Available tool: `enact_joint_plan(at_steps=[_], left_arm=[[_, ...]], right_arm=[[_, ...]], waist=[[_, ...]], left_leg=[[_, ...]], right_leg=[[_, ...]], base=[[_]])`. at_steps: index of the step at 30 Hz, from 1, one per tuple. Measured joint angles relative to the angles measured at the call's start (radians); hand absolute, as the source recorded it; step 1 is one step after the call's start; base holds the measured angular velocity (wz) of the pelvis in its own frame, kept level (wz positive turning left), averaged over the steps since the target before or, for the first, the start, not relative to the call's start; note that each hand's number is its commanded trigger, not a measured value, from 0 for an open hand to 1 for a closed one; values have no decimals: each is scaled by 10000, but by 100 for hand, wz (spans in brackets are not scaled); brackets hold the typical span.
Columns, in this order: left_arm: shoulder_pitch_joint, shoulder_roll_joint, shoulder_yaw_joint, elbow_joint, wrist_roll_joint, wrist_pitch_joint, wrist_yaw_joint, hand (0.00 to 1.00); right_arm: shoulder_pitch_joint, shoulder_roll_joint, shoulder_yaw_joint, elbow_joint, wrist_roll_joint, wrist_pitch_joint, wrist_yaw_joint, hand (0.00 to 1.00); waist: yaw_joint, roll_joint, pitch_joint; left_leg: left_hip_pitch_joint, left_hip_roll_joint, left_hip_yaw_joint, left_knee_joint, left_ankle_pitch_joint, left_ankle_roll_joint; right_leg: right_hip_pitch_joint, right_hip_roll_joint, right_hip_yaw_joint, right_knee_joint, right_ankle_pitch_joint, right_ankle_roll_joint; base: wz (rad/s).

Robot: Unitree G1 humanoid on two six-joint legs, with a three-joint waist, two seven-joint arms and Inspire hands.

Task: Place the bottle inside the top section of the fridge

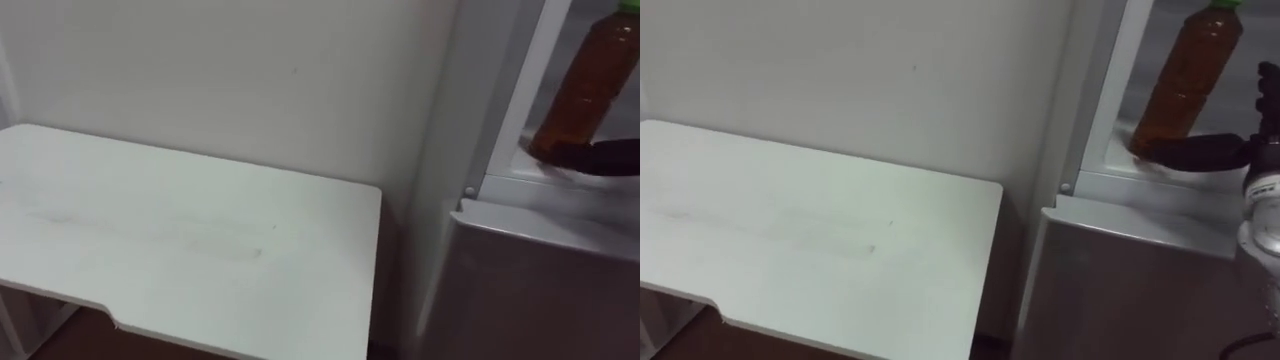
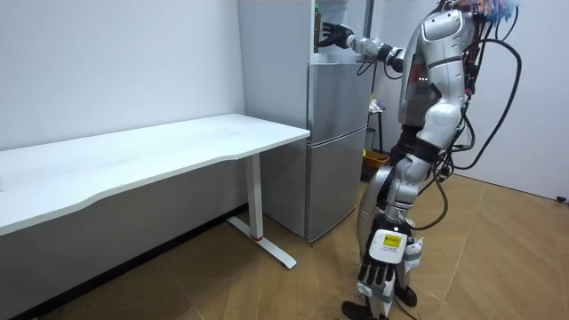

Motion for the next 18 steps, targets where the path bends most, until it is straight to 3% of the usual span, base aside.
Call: enact_joint_plan(at_steps=[7, 18], left_arm=[[-32, -263, -38, -5, -371, -269, -278, 0], [-318, -343, -45, 435, -778, -590, -680, 0]], right_arm=[[261, 1, -761, -1834, 34, 4, -162, 0], [2214, 73, -1479, -4358, 505, -29, 693, 0]], waist=[[-450, 132, 74], [-854, 221, 24]], left_leg=[[186, 5, 263, -16, -75, 62], [445, 108, 665, -25, -191, 66]], right_leg=[[45, -53, 137, 16, 26, 45], [58, -18, 599, 22, 45, 71]], base=[[-12], [-12]])
